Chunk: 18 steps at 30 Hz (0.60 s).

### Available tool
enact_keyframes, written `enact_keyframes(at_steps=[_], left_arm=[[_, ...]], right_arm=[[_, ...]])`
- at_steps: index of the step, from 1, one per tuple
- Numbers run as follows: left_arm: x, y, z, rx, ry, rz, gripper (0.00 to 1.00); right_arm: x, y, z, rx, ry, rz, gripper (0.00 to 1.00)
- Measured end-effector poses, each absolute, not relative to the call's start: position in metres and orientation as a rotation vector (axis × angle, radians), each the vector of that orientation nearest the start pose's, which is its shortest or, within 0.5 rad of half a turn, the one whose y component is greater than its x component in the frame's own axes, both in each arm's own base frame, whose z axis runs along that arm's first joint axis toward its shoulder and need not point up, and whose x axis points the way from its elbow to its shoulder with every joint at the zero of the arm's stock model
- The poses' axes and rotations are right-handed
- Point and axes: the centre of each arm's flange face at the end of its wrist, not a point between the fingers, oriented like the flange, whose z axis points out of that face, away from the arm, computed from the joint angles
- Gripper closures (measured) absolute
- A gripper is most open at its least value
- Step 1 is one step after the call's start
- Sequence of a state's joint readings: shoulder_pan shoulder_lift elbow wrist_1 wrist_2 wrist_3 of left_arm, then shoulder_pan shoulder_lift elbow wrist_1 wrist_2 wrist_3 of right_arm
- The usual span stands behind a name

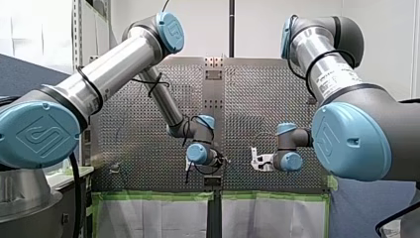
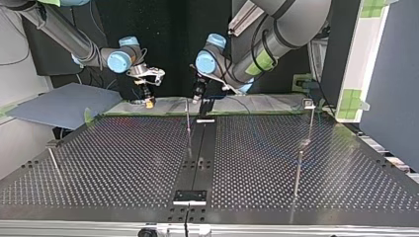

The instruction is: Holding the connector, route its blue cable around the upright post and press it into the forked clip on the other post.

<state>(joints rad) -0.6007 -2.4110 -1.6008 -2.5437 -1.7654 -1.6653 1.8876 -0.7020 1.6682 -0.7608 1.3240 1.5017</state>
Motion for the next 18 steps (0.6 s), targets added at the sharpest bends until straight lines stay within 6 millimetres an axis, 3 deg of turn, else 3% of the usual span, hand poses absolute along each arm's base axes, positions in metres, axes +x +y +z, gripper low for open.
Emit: enact_keyframes(at_steps=[18], left_arm=[[0.4562,-0.4587,0.0232,0.349,1.823,-0.331,0.00]], right_arm=[[0.3443,-0.5419,-0.0027,1.801,-0.960,1.471,1.00]])
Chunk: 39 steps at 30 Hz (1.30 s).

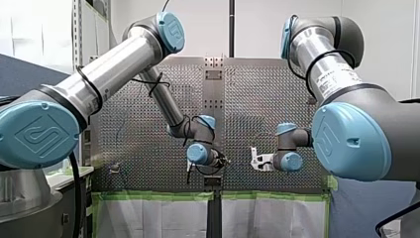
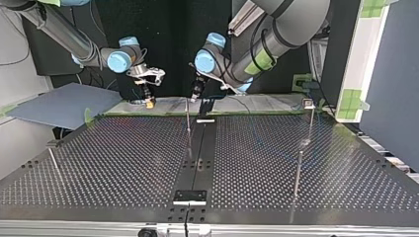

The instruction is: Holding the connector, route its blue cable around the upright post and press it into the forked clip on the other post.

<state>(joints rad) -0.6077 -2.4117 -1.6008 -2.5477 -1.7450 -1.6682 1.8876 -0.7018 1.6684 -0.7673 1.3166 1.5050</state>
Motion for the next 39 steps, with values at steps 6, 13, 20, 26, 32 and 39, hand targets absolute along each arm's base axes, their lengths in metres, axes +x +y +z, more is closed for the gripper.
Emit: enact_keyframes(at_steps=[6,13,20,26,32,39], left_arm=[[0.456,-0.459,0.023,0.349,1.828,-0.332,0.00],[0.453,-0.458,0.022,0.354,1.840,-0.320,0.00],[0.441,-0.452,0.029,0.375,1.858,-0.273,0.00],[0.432,-0.445,0.048,0.339,1.818,-0.306,0.00],[0.424,-0.438,0.069,0.309,1.772,-0.343,0.00],[0.402,-0.428,0.089,0.281,1.776,-0.433,0.00]], right_arm=[[0.344,-0.542,-0.003,1.804,-0.961,1.469,1.00],[0.345,-0.541,-0.003,1.804,-0.960,1.469,1.00],[0.344,-0.541,-0.003,1.811,-0.965,1.462,1.00],[0.344,-0.540,-0.004,1.812,-0.970,1.461,1.00],[0.341,-0.542,-0.004,1.807,-0.982,1.460,1.00],[0.334,-0.546,-0.004,1.781,-1.019,1.453,1.00]])
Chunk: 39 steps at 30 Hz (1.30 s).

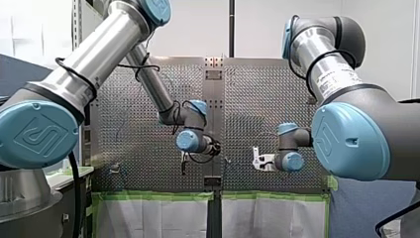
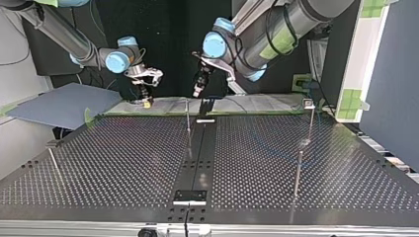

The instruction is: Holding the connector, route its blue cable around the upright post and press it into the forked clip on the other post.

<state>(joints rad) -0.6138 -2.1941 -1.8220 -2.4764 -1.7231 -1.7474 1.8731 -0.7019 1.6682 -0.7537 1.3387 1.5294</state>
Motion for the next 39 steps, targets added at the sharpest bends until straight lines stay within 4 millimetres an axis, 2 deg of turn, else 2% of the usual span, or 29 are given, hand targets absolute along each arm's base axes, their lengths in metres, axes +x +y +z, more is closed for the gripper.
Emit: enact_keyframes(at_steps=[13,24,39], left_arm=[[0.355,-0.399,0.115,0.233,1.836,-0.449,0.00],[0.333,-0.367,0.135,0.099,1.828,-0.460,0.00],[0.290,-0.331,0.159,0.056,1.768,-0.446,0.00]], right_arm=[[0.318,-0.557,-0.003,1.735,-1.075,1.443,1.00],[0.319,-0.557,-0.003,1.735,-1.072,1.454,1.00],[0.323,-0.554,-0.003,1.740,-1.064,1.459,1.00]])
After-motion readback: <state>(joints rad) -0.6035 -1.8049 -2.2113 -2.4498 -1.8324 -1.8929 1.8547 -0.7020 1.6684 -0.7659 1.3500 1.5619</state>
